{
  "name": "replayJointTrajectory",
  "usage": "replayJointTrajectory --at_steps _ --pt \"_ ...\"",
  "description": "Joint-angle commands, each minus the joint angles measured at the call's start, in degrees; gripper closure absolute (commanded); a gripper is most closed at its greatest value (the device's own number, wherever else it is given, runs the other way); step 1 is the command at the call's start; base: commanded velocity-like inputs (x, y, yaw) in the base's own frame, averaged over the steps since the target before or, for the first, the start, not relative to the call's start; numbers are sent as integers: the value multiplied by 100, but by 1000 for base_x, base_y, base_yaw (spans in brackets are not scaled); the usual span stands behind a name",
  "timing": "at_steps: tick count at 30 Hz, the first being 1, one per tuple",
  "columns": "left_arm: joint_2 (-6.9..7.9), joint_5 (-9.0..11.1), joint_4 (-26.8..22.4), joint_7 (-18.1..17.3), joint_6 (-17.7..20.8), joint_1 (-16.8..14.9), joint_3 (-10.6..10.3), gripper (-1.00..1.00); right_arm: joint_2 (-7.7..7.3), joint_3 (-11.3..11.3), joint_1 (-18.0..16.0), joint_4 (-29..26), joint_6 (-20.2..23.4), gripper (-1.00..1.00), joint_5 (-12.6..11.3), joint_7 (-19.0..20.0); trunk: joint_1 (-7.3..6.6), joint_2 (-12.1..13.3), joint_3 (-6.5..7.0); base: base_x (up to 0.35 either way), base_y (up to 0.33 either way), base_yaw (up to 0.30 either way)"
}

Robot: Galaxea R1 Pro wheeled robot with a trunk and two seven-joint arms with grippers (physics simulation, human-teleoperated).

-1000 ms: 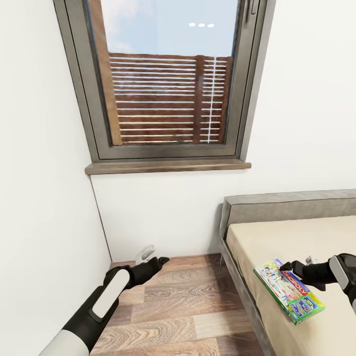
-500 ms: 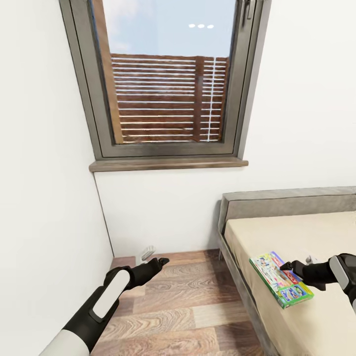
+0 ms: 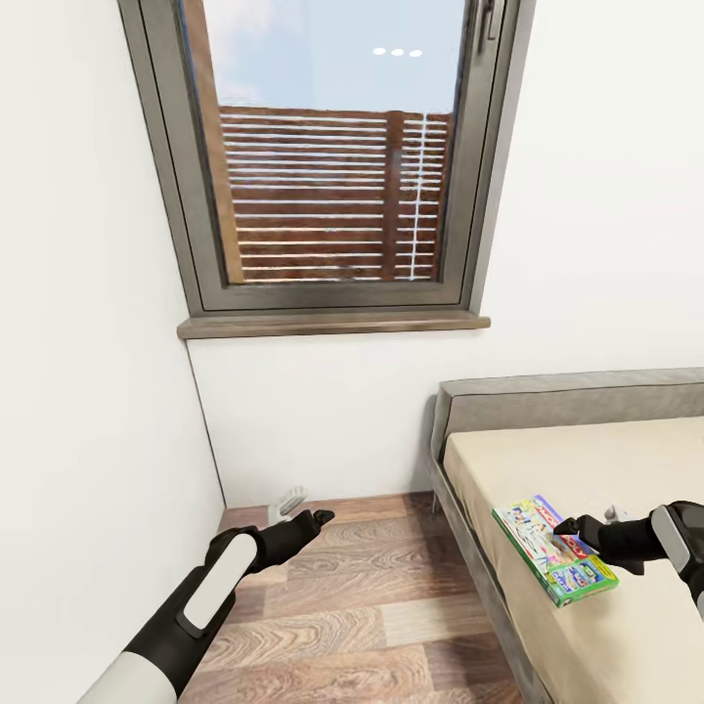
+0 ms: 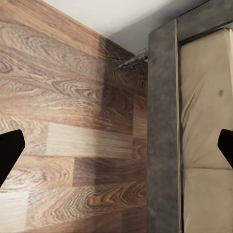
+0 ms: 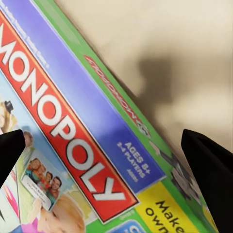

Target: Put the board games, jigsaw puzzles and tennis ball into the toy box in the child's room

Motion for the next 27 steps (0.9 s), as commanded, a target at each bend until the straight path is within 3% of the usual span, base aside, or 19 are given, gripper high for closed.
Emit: replayJointTrajectory --at_steps 1,27 --pt "6 59 -11 56 0 -4 -16 -100 1 -10 0 1 30 -100 82 -7 -1 -2 -7 -6 0 0" --pt "0 55 -4 56 0 -4 -17 -100 1 -10 0 1 30 -100 81 -11 -1 -2 -7 -30 0 0"
